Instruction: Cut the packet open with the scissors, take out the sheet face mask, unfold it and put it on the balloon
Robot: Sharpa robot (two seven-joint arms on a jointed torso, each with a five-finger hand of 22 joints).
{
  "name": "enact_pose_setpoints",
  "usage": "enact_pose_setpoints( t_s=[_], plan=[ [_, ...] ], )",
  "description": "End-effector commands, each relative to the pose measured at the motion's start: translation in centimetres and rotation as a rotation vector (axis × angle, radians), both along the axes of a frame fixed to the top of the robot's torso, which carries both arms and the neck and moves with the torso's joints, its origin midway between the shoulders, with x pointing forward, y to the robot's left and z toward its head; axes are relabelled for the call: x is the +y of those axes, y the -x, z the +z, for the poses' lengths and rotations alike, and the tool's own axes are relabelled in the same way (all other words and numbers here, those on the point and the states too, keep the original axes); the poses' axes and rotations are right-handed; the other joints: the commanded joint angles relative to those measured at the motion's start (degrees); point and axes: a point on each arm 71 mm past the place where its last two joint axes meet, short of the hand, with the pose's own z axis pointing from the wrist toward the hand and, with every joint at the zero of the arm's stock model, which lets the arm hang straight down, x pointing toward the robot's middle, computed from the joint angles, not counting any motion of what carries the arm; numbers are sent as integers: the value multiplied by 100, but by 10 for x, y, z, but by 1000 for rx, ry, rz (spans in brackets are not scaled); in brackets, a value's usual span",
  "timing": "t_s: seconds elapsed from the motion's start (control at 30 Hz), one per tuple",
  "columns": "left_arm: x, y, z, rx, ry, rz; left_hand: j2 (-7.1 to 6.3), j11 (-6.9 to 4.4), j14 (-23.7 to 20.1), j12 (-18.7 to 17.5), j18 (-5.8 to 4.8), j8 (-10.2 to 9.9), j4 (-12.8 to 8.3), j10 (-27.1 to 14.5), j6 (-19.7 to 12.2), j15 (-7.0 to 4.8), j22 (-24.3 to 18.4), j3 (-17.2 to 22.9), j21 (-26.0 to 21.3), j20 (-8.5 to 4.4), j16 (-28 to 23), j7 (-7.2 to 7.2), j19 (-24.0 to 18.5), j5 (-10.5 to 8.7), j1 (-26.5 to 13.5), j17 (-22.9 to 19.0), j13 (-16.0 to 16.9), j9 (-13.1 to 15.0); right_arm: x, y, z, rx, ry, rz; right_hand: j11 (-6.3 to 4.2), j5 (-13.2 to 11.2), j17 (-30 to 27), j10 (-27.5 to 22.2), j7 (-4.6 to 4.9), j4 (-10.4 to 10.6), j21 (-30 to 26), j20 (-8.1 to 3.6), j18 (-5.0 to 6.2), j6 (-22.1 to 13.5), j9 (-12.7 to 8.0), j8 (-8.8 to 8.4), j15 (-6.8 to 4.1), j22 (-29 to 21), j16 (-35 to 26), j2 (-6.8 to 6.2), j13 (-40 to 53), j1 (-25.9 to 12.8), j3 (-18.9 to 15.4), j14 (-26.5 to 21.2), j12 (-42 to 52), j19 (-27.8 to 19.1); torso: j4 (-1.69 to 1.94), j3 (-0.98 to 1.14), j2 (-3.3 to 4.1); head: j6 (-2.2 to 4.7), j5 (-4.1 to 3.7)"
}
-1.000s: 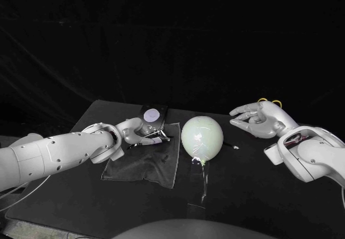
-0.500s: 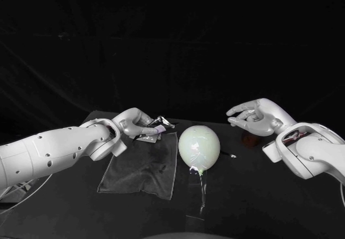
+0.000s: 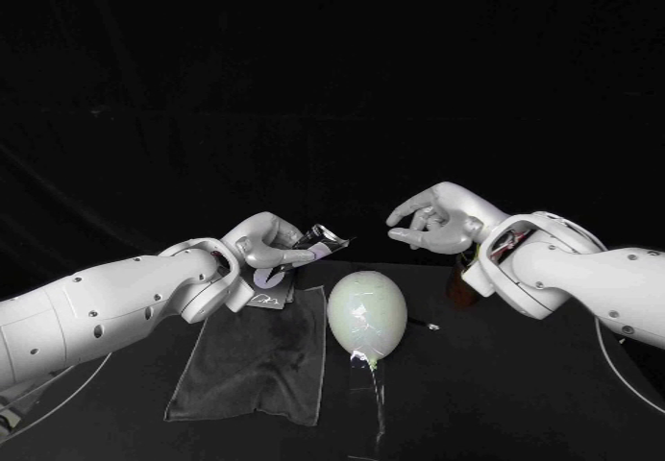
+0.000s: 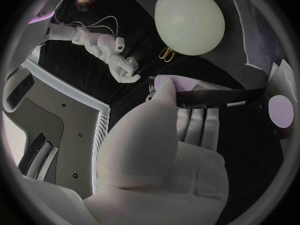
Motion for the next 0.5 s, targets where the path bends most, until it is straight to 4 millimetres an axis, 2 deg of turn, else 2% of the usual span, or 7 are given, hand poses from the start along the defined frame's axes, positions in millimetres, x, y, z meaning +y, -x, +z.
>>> enact_pose_setpoints(
  t_s=[0.03, 0.07, 0.3, 0.5],
  plan=[
    [-8, -3, 3, -2, 38, -25, -12, 2, 44, -37, 48, 23, -8, 46, -23, -12, -10, 32, 0, 29, -10, 38, 22, 12, 64, -9, -6, 58, 9, -5, 0, -36, 116, -10, -2, 10, 195, -48, 16, 0, 58, 8, -82, 47, 17, -37, 6, 443, 119, -22, 370, -60, 49, 235, 310, 65, 13, 5, 21, 113, -121],
    [-11, -4, 3, -3, 40, -28, -12, 2, 44, -37, 48, 23, -8, 46, -23, -12, -10, 32, 0, 29, -10, 38, 22, 12, 64, -9, -6, 58, 12, -6, 2, -51, 122, -12, -2, 10, 195, -48, 16, 0, 58, 8, -82, 47, 17, -37, 6, 443, 119, -22, 370, -60, 49, 235, 310, 65, 14, 4, 21, 130, -141],
    [-21, -6, 4, -4, 50, -43, -11, 4, 41, -42, 42, 24, -6, 43, -30, -12, -11, 38, -1, 32, -16, 43, 24, 12, 69, -13, -7, 59, 27, -7, 6, -115, 146, -4, 12, 27, 382, -68, 30, 6, 117, 19, -98, 12, 29, -70, 18, 515, 234, -42, 769, -106, 80, 268, 636, 102, 10, 4, 15, 110, -242],
    [-26, -6, 4, -5, 56, -53, -11, 6, 38, -46, 36, 25, -5, 38, -37, -11, -13, 44, -3, 33, -22, 47, 26, 13, 74, -16, -7, 60, 37, -8, 2, -123, 174, 22, 18, 20, 719, 17, 37, -27, 189, 28, -118, 3, 46, -87, 26, 598, 438, -61, 1288, -95, 119, 338, 1127, 147, 15, 10, 8, 79, -279]
  ],
)
